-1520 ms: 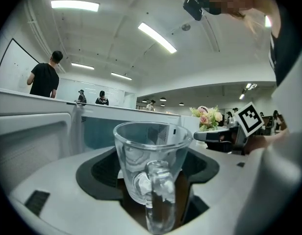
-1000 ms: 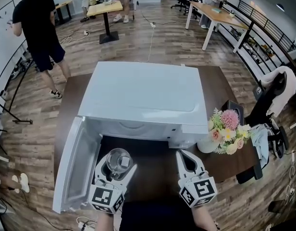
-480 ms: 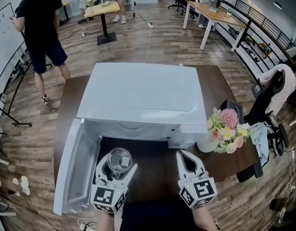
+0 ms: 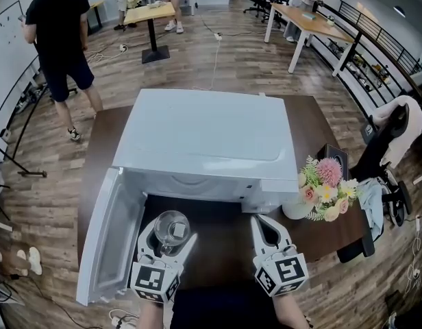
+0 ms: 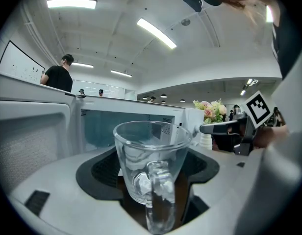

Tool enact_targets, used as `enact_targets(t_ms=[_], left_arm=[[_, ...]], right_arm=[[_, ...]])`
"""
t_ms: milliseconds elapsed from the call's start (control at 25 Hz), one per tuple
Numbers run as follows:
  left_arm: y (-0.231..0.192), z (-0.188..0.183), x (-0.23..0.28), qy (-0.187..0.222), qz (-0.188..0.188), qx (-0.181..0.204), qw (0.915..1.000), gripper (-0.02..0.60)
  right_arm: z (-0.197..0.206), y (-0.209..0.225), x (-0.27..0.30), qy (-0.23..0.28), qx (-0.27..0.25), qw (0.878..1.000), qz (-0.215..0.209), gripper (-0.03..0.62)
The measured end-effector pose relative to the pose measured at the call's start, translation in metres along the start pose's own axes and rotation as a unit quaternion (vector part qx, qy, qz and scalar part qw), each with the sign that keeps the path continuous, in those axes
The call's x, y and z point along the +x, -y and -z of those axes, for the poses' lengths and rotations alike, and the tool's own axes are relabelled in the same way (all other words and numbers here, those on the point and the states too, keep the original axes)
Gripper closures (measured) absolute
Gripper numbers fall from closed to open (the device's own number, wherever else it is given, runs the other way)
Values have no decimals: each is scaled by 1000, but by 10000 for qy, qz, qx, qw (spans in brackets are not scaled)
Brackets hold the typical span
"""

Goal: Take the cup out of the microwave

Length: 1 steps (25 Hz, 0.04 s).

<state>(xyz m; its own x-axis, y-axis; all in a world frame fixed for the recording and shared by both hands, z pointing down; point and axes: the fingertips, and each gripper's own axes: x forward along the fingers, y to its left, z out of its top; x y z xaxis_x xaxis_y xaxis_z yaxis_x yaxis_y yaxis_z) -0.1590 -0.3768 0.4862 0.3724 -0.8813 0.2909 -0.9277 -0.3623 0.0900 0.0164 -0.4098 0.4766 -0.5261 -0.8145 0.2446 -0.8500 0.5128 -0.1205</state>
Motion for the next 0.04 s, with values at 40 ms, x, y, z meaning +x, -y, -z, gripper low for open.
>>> enact_targets(t_ms=[40], left_arm=[[0, 0, 0, -3, -5, -6, 10000, 206]], right_arm=[[0, 0, 1, -2, 1, 10000, -5, 602]])
